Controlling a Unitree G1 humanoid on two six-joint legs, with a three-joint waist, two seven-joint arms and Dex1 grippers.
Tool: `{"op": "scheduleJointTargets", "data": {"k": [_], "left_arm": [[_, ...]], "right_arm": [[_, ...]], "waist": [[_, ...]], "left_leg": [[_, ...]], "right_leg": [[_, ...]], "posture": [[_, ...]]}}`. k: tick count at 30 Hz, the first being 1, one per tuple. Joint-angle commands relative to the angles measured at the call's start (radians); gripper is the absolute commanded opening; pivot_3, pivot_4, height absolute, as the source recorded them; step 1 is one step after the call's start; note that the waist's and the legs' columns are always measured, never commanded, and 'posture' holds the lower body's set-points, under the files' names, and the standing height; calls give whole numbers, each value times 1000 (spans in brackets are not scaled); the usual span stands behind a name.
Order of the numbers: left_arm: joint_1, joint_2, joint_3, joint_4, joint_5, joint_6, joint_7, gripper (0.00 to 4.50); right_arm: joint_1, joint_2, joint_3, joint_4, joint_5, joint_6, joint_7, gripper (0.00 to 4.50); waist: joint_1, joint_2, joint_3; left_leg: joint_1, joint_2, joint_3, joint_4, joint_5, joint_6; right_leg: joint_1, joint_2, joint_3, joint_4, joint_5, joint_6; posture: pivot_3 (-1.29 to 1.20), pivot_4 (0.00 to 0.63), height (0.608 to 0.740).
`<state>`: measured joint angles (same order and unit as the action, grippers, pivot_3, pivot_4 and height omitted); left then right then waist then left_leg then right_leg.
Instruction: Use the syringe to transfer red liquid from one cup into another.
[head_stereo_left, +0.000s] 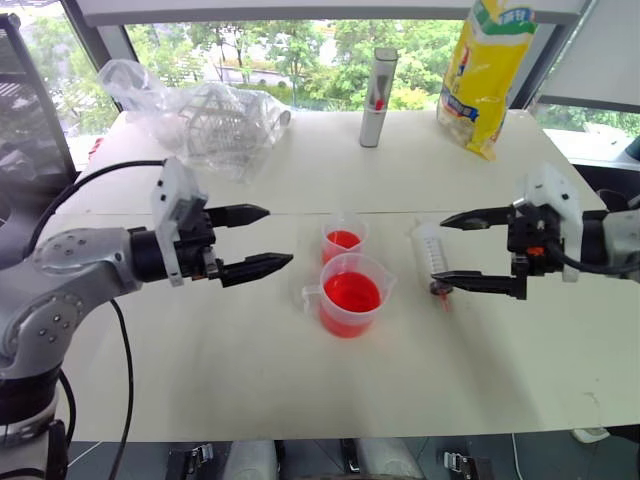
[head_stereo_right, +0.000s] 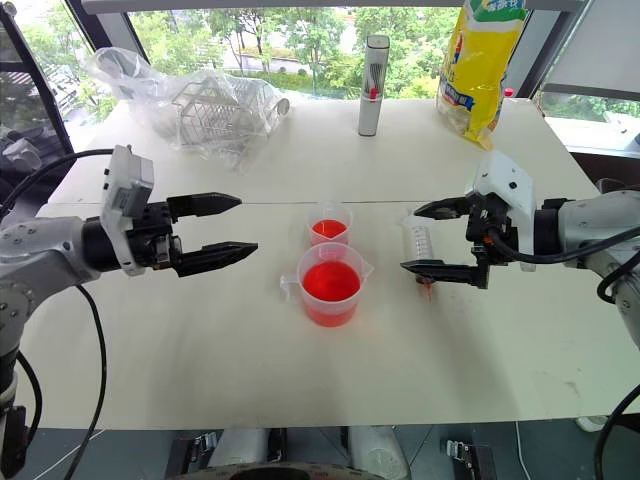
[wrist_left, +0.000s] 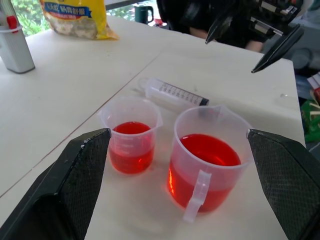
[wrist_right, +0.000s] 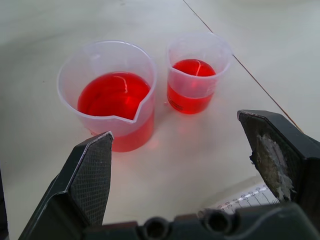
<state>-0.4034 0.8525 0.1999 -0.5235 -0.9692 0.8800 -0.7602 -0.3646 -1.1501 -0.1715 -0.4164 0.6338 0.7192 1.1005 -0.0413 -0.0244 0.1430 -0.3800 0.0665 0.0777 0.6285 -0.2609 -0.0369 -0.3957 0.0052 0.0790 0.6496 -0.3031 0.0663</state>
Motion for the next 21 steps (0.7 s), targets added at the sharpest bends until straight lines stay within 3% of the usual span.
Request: {"op": "scheduleJointTargets", "data": {"k": [1,9,13,17,21], "left_arm": [[-26,4,-7,-2,4,-14,-16,4500],[-46,-22,-39,14,21,-26,-23,4500],[-60,-24,-59,36,53,-45,-52,4500],[-76,-36,-77,57,79,-61,-66,4500],[-81,-49,-100,67,100,-74,-91,4500]], "right_arm": [[5,-17,-43,-22,4,24,-21,4358],[-48,-80,23,22,-46,148,-75,4358],[-162,-67,129,87,-102,256,-135,4358],[-307,-6,225,160,-130,396,-194,4358],[-521,181,370,384,-207,674,-344,4358]], "waist": [[-1,0,0],[-1,0,0],[-4,0,0],[-3,0,0],[-8,0,0]], "left_leg": [[1,0,0,0,0,0],[3,0,1,0,0,0],[5,0,1,-1,0,0],[4,0,2,-1,0,0],[5,0,3,0,0,0]], "right_leg": [[1,0,0,0,0,0],[2,0,1,0,0,0],[3,0,2,0,0,0],[2,0,2,1,-1,-1],[2,0,3,1,-1,-3]], "posture": [[0,150,740],[0,150,740],[0,150,740],[0,150,740],[0,150,740]]}}
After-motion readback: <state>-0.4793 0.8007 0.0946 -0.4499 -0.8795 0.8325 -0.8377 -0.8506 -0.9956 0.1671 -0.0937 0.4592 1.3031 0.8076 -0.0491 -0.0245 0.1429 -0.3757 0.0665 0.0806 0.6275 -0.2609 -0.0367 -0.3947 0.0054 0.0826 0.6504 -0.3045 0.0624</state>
